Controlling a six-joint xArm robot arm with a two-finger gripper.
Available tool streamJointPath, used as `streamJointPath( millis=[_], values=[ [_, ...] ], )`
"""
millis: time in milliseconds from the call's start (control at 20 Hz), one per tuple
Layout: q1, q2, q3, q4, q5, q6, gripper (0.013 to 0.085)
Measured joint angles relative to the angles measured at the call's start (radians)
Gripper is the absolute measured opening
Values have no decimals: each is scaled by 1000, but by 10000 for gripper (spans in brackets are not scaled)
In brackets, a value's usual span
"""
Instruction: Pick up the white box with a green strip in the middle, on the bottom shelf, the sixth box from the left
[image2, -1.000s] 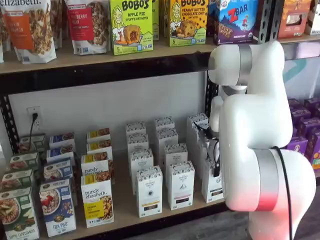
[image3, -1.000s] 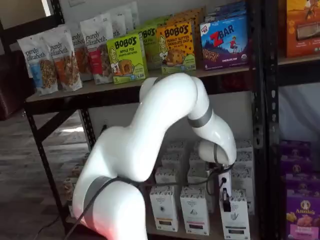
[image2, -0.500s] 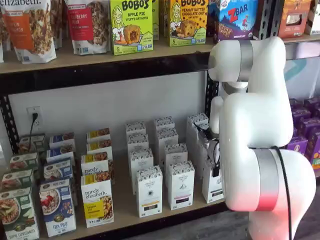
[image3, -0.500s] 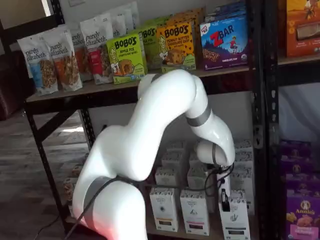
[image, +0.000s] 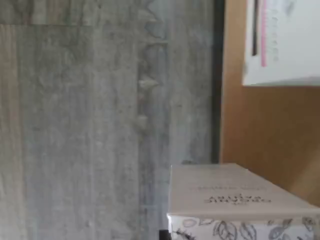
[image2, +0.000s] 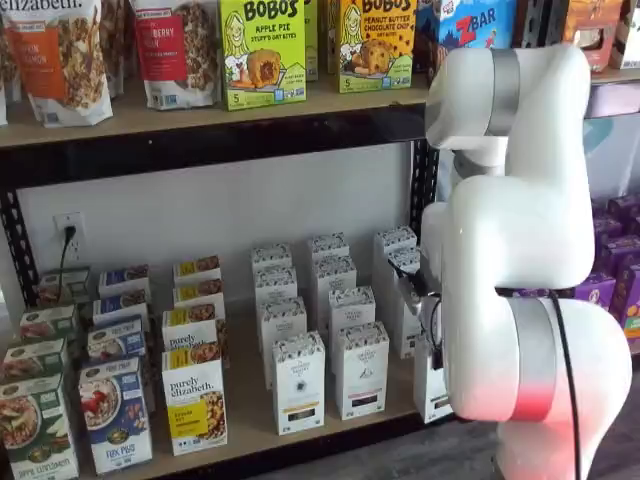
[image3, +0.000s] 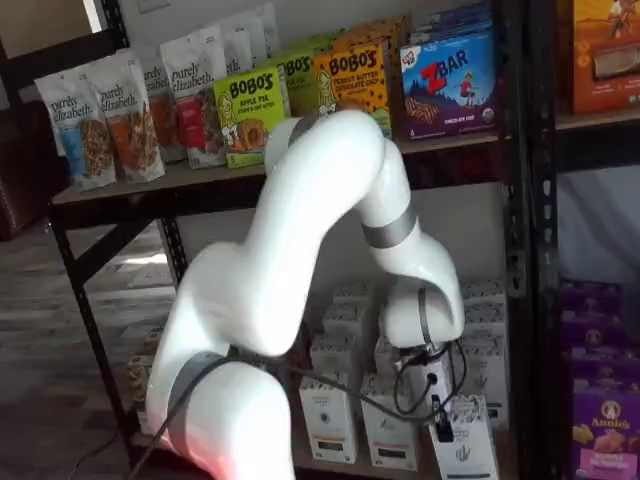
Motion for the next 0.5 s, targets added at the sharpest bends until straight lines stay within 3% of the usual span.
streamJointPath(
  millis=[100,250,400,500],
  values=[
    [-8,-53,86,-39,-35,32,530],
    [-16,-129,186,-54,-65,41,530],
    [-27,-208,275,-121,-86,97,530],
    [-27,-268,339,-138,-89,113,530]
  ],
)
